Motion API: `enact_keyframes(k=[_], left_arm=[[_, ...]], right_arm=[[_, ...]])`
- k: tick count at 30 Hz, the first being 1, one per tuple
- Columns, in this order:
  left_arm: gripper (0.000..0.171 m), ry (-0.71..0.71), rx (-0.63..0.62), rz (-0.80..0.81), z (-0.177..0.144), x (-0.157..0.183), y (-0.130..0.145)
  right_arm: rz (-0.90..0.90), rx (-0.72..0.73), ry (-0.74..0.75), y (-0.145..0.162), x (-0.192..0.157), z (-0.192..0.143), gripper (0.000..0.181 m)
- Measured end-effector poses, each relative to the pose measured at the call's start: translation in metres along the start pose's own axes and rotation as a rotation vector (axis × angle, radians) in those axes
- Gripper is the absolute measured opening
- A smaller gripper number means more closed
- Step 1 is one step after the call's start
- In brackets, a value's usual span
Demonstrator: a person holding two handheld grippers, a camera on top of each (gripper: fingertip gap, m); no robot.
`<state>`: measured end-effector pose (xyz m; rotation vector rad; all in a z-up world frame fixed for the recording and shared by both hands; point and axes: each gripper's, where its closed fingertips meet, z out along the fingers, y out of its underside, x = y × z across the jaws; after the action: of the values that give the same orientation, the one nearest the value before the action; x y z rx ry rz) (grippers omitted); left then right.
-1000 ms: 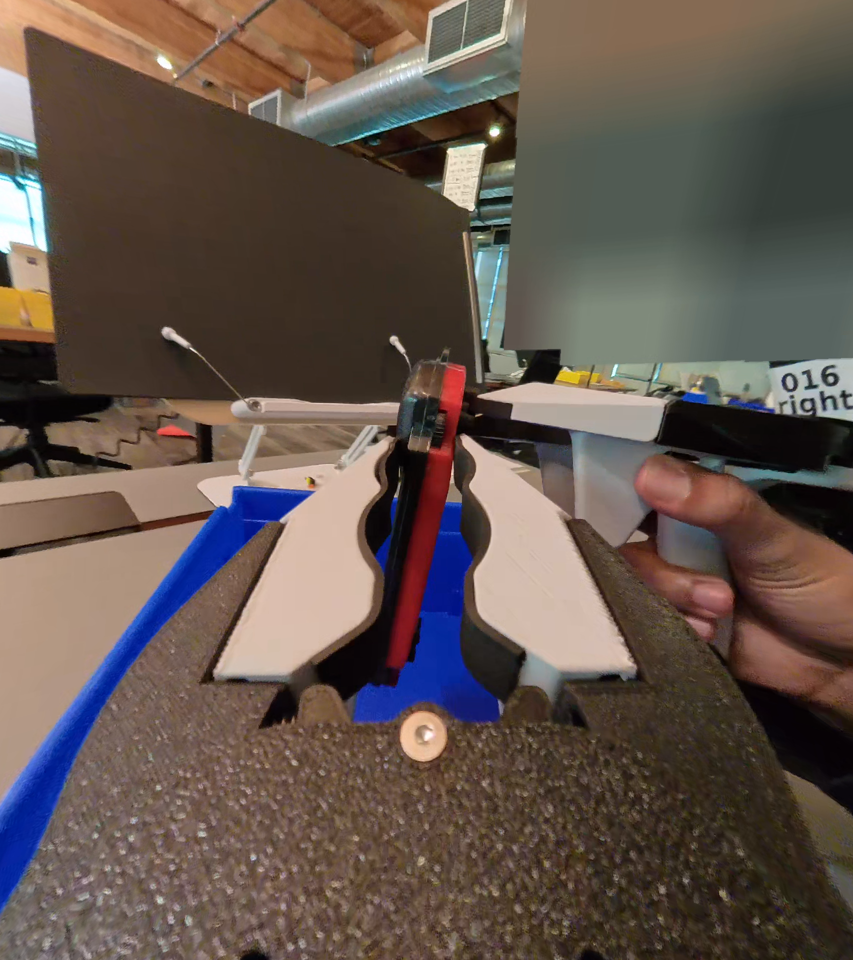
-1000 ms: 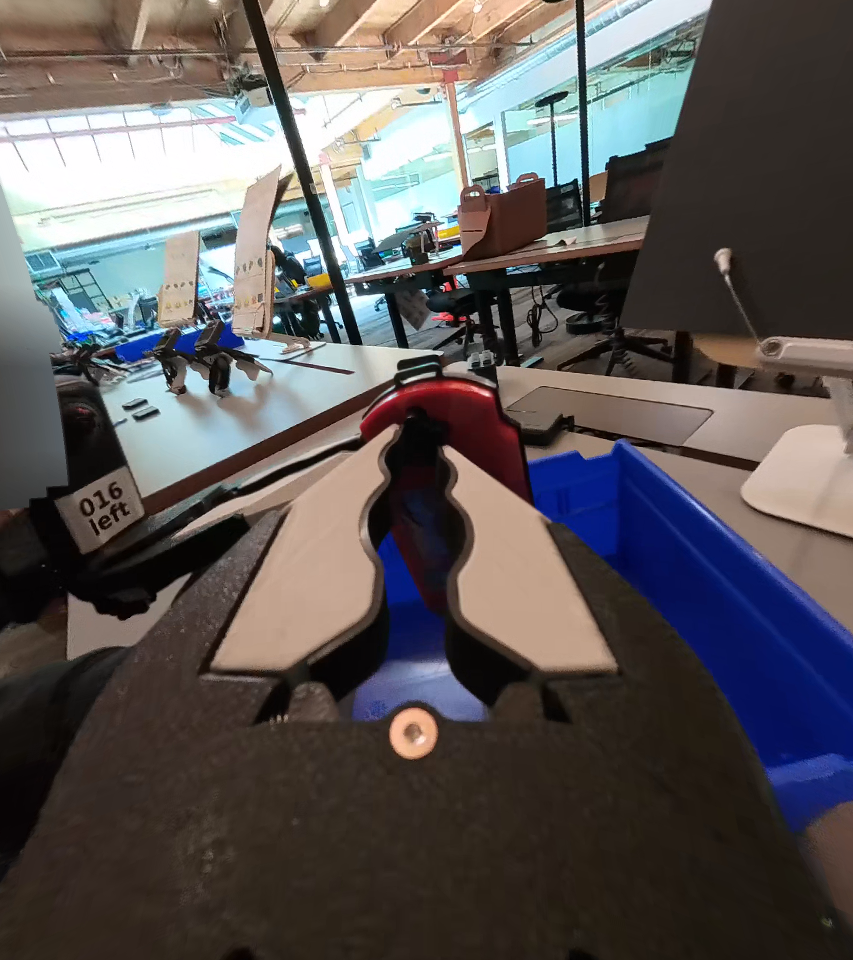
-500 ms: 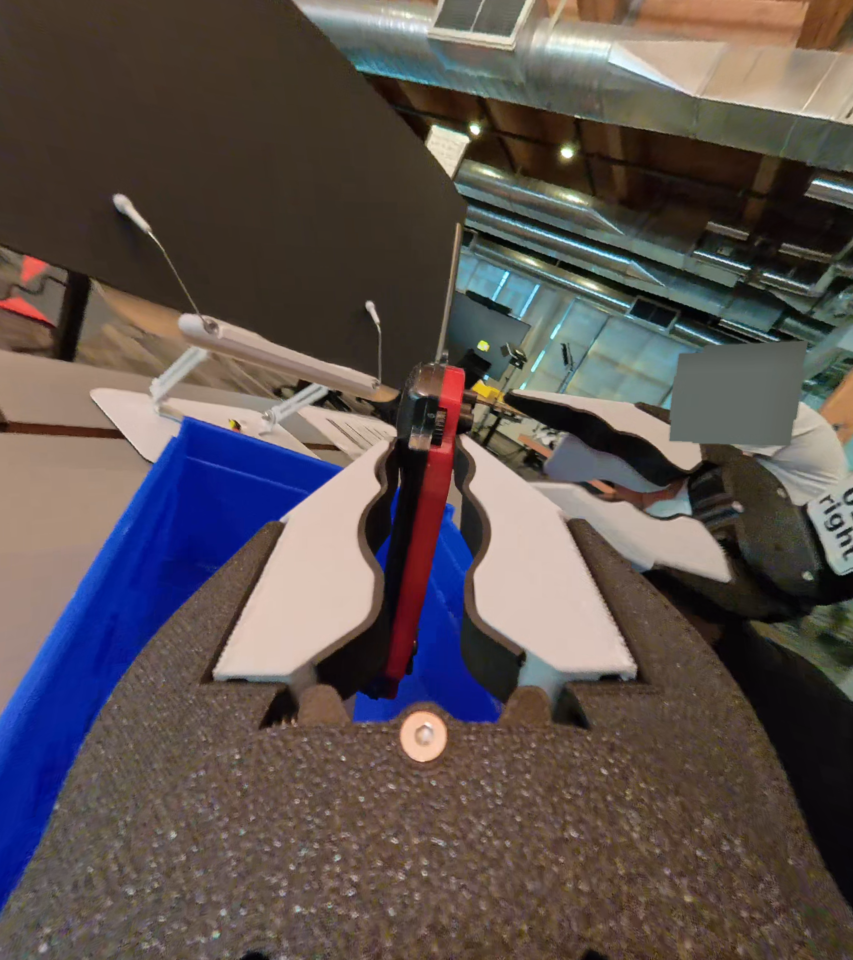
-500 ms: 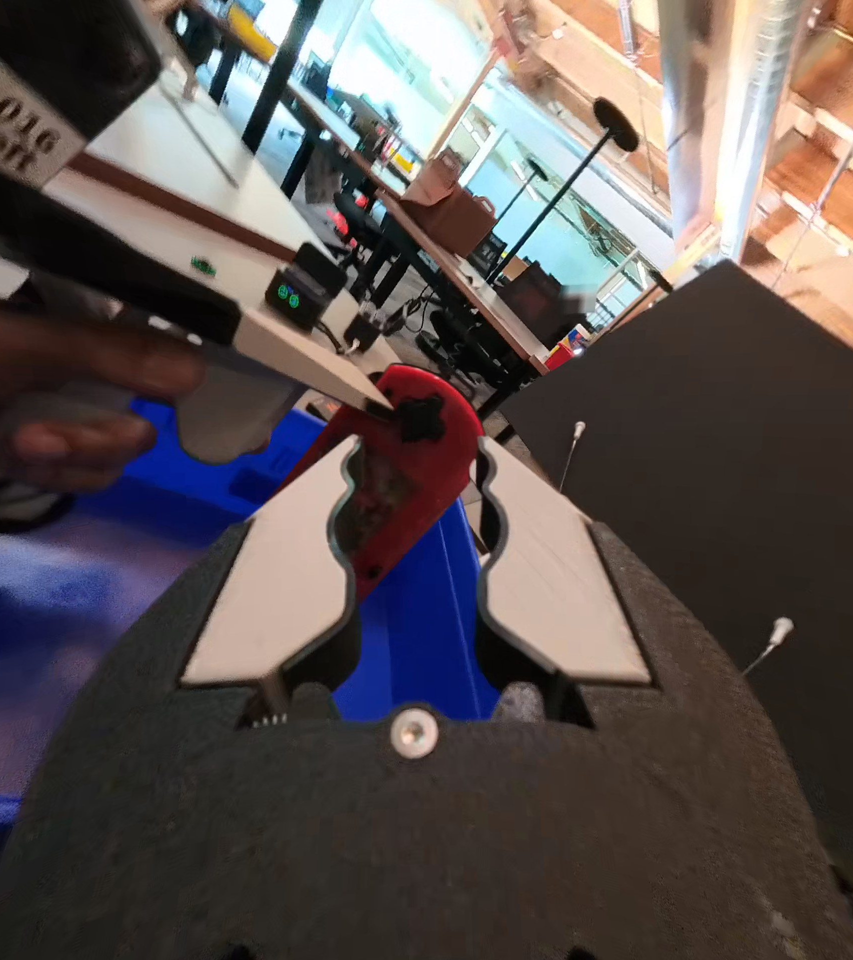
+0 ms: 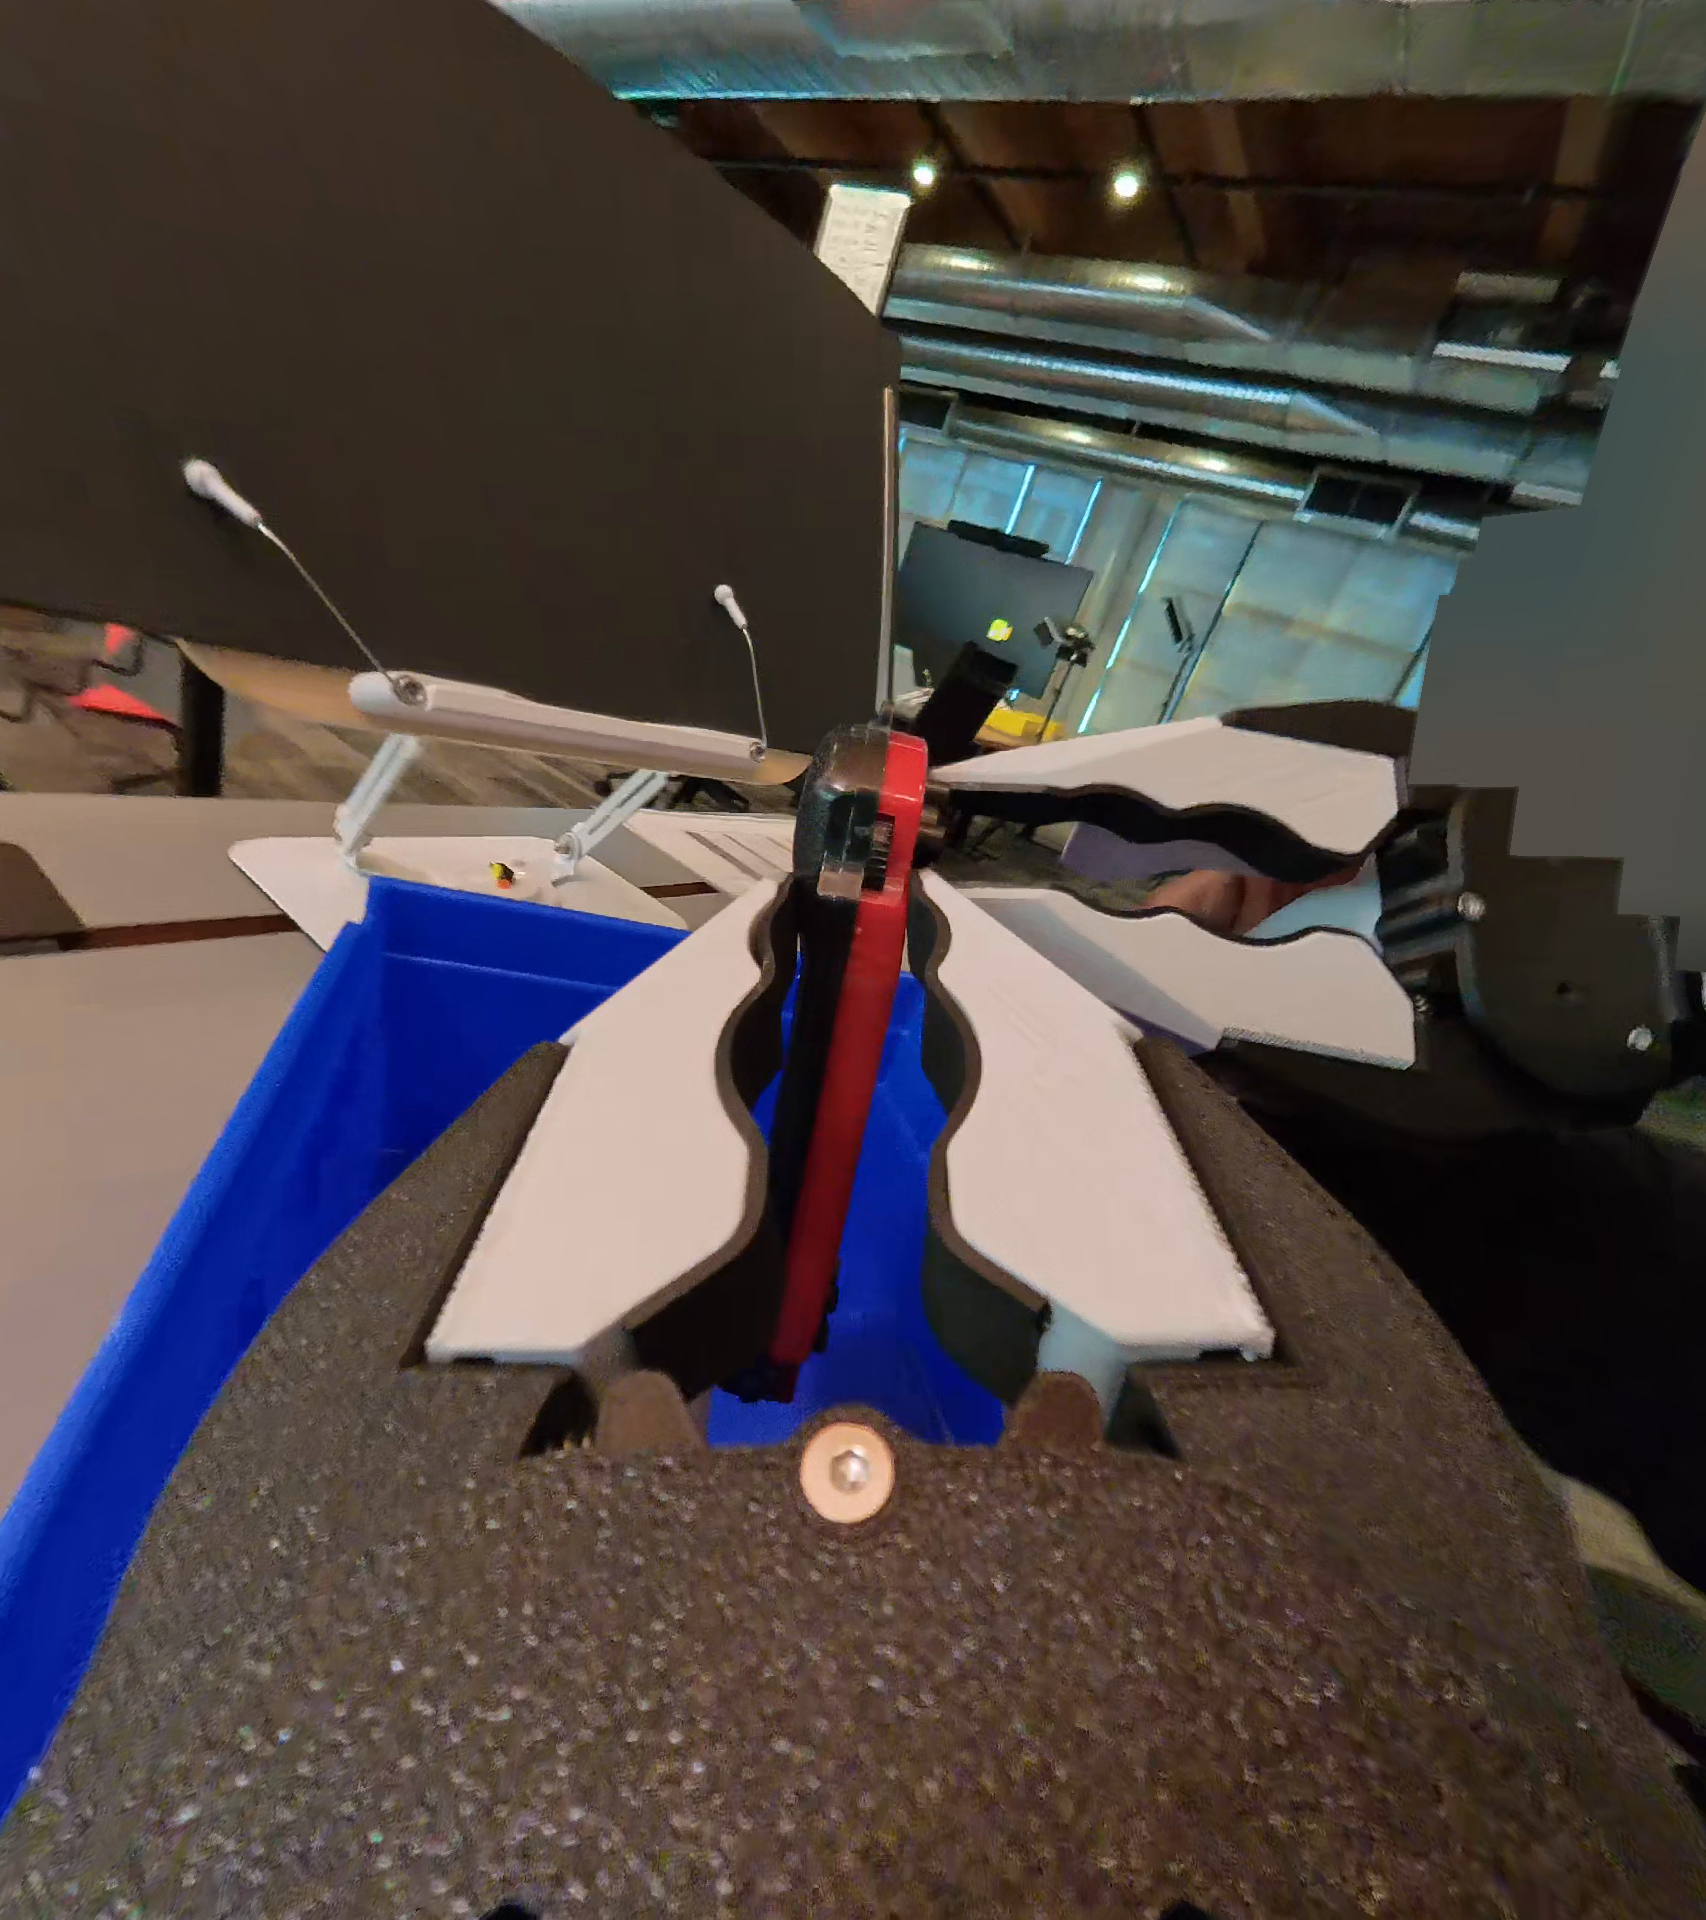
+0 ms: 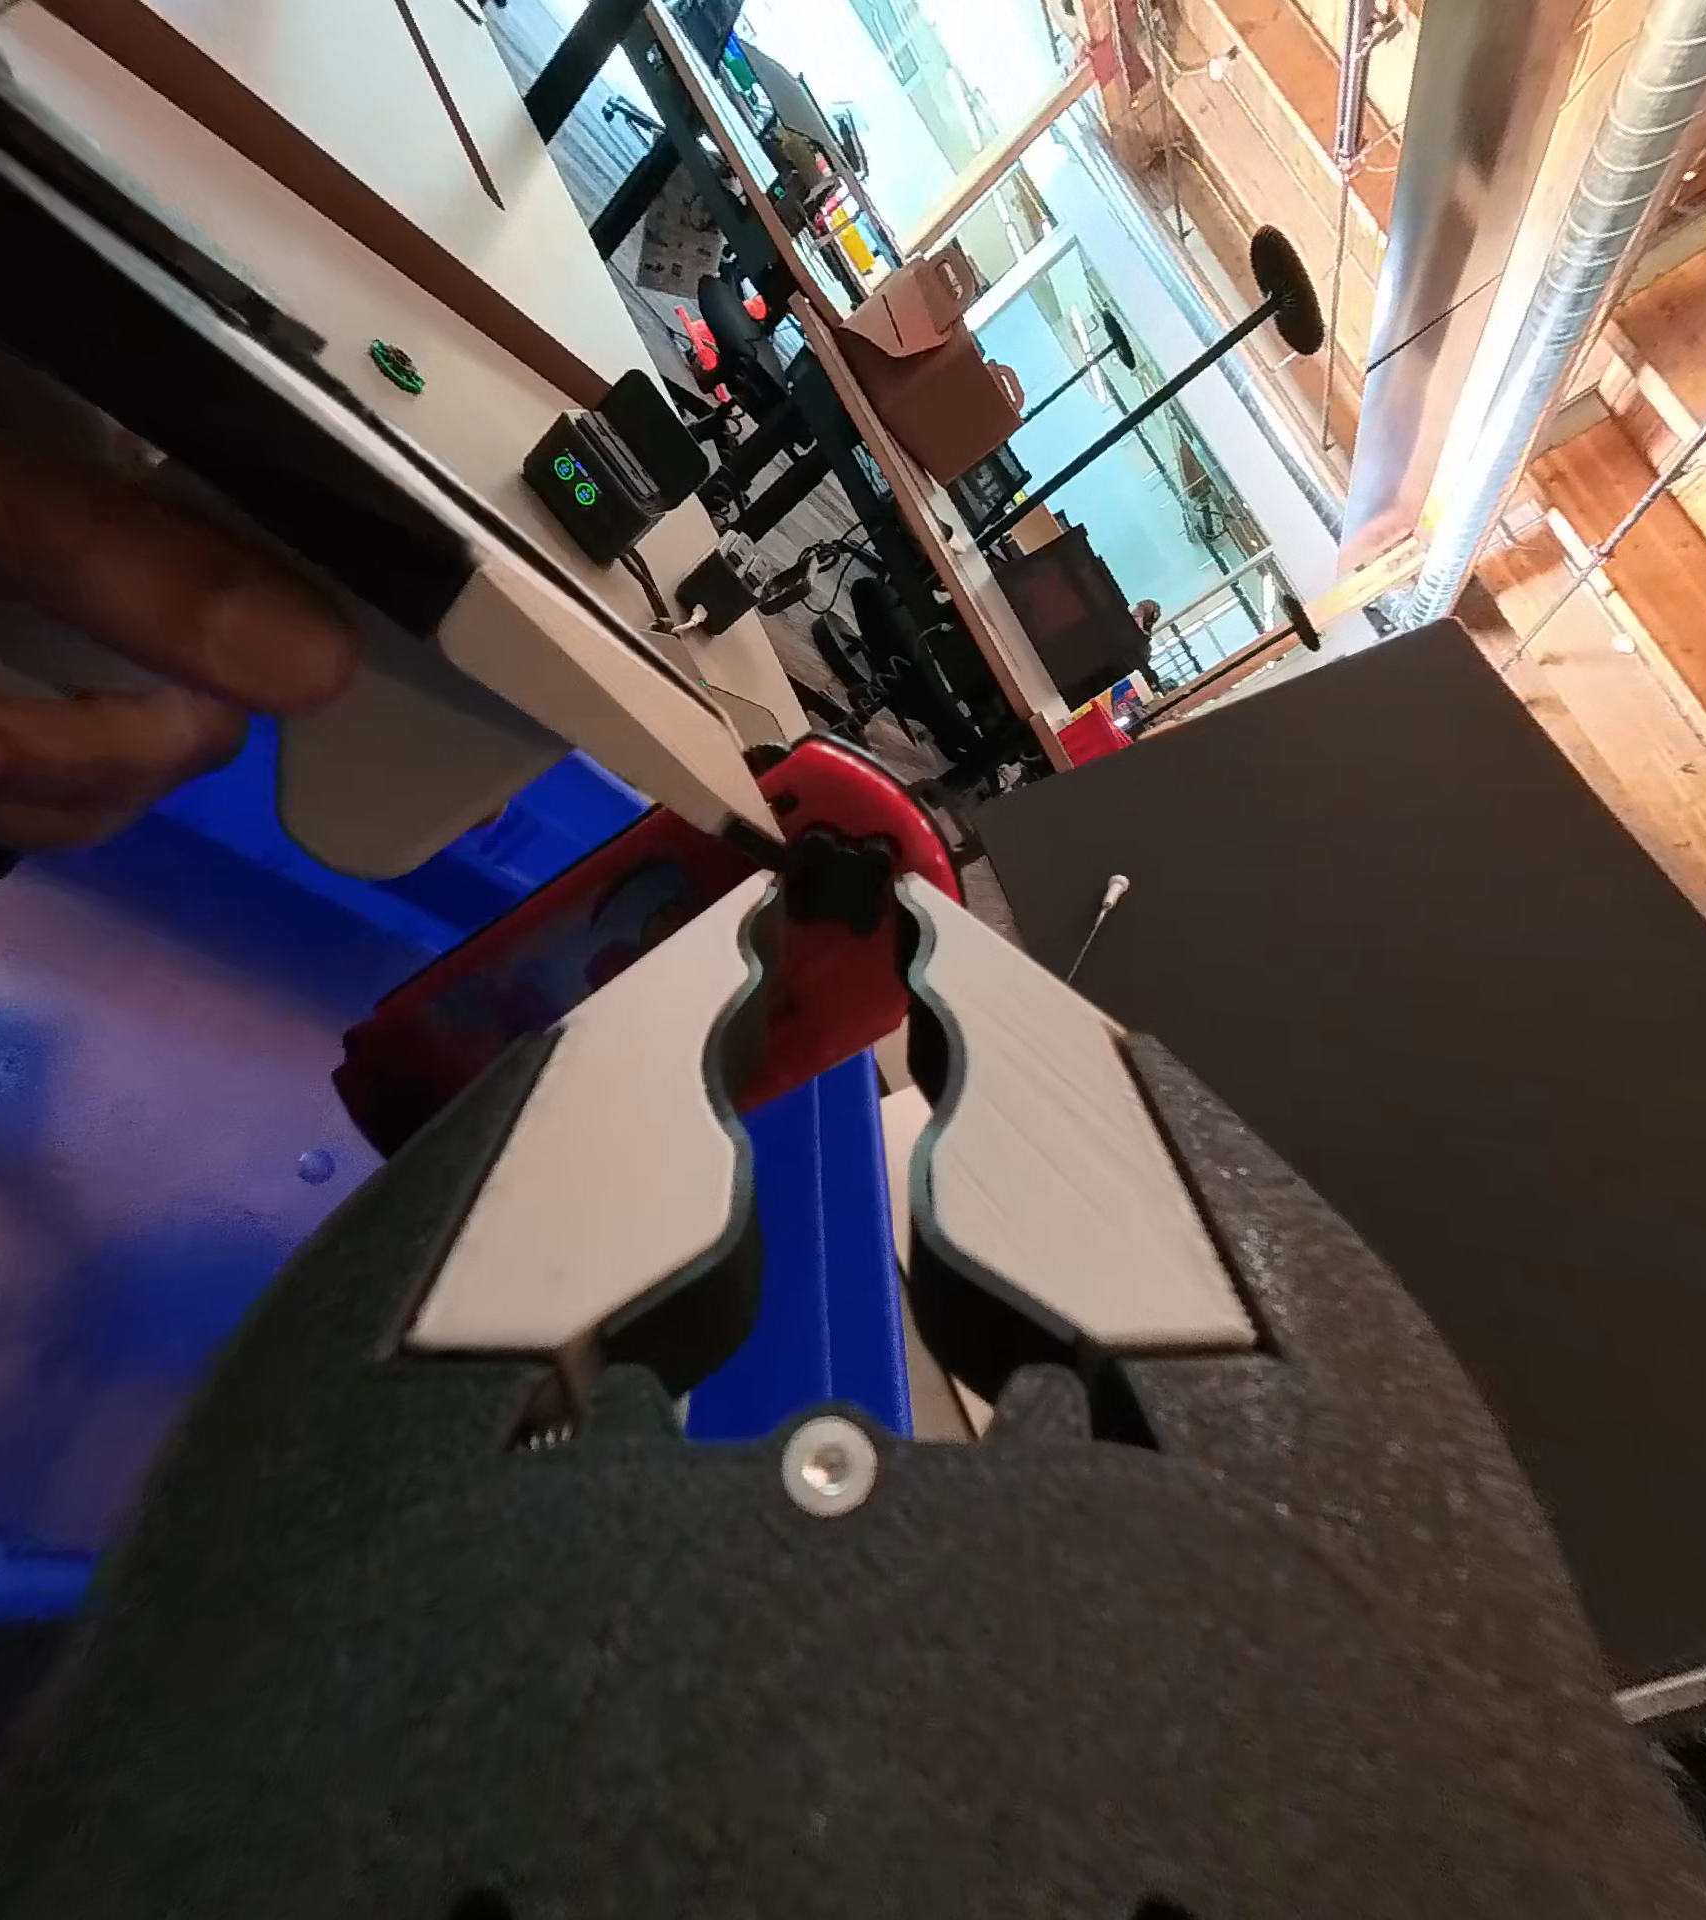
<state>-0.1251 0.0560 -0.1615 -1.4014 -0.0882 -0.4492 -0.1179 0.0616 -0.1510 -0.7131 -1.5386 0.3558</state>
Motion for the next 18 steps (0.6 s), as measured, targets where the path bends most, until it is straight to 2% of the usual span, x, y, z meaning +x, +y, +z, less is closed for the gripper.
enact_keyframes(k=[2,5,7,9,12,16,18], left_arm=[[0.020,-0.014,-0.008,0.060,0.000,0.002,0.001],[0.020,0.002,-0.020,0.036,0.001,0.004,0.003],[0.020,-0.016,-0.040,0.081,0.002,0.004,0.008],[0.020,-0.026,-0.045,0.130,0.003,0.005,0.009],[0.019,-0.017,-0.043,0.107,0.003,0.005,0.008],[0.019,-0.038,-0.027,0.059,0.001,-0.001,0.006],[0.019,-0.077,-0.034,0.120,0.002,-0.001,0.007]], right_arm=[[-0.003,0.007,-0.022,0.001,0.000,-0.002,0.020],[0.045,0.020,-0.056,0.002,0.001,-0.003,0.017],[0.065,0.005,-0.087,0.007,0.000,-0.003,0.016],[0.066,0.007,-0.073,0.007,0.001,-0.004,0.015],[0.079,-0.001,-0.054,0.007,0.001,-0.005,0.013],[0.189,-0.019,-0.085,0.008,-0.002,-0.002,0.014],[0.270,-0.028,-0.096,0.011,-0.003,-0.002,0.013]])
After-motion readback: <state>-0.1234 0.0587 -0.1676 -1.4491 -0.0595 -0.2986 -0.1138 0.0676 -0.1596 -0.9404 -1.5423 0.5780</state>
